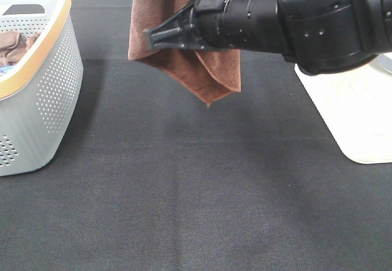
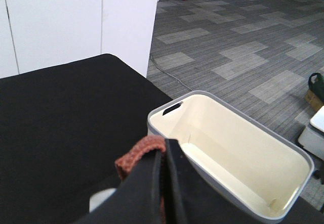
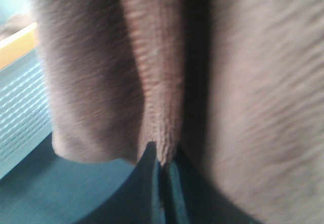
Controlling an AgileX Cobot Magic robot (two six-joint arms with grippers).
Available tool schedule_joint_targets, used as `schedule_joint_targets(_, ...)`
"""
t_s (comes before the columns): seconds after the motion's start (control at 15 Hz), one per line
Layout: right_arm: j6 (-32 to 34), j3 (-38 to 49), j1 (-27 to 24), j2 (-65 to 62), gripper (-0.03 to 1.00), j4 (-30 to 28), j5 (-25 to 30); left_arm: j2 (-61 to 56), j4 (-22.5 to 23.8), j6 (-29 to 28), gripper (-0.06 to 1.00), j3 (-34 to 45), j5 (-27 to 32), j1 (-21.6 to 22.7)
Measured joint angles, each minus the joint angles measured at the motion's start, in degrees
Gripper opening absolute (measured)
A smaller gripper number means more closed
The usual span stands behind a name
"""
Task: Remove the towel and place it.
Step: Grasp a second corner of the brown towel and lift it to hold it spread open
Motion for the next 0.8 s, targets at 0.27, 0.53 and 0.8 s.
schedule_joint_targets(0.27,-7.7,0.0,0.0,-0.2,0.00,9.7,7.7,1.5,7.0,-1.8,0.00,0.0,0.6,0.1)
schedule_joint_targets(0.53,-19.6,1.7,0.0,-3.1,0.00,18.4,9.0,5.2,17.8,-5.6,0.00,0.0,1.8,0.1)
schedule_joint_targets(0.8,-23.0,4.5,0.0,-6.5,0.00,19.3,9.6,7.4,19.9,-7.4,0.00,0.0,2.2,2.5)
